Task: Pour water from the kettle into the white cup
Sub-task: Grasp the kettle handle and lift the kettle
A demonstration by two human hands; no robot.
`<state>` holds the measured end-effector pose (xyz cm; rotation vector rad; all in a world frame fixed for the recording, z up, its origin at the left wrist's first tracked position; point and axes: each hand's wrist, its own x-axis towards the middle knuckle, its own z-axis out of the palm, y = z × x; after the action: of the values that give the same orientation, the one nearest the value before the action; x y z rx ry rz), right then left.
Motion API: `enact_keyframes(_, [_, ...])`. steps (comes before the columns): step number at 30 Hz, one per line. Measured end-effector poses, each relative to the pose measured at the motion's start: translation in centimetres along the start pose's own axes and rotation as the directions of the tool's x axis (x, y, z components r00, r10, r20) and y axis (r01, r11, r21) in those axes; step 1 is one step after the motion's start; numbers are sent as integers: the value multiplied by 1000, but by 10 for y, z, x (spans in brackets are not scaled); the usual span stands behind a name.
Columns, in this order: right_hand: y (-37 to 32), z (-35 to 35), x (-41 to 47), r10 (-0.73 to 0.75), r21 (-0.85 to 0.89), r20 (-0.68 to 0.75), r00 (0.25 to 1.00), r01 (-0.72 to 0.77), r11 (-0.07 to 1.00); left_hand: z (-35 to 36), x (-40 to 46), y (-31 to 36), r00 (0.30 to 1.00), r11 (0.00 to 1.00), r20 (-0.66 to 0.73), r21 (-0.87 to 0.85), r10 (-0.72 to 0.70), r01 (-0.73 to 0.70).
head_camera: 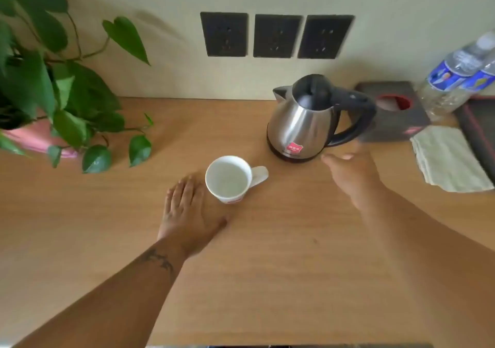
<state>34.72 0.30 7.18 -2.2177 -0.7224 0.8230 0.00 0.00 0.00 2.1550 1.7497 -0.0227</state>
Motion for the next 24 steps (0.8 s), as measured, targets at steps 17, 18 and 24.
enact_keyframes(17, [-21,-6,16,-208,342,-269,940,295,892,15,3,-8,985,999,-168,-15,35,-38])
enact_keyframes(18, [-22,-7,9,-221,343,-252,942,300,890,15,3,-8,985,999,-169,-16,34,-37])
enact_keyframes(24, [-25,-3,-26,-296,387,-103,950,312,868,14,3,-7,983,999,-178,-9,48,-50])
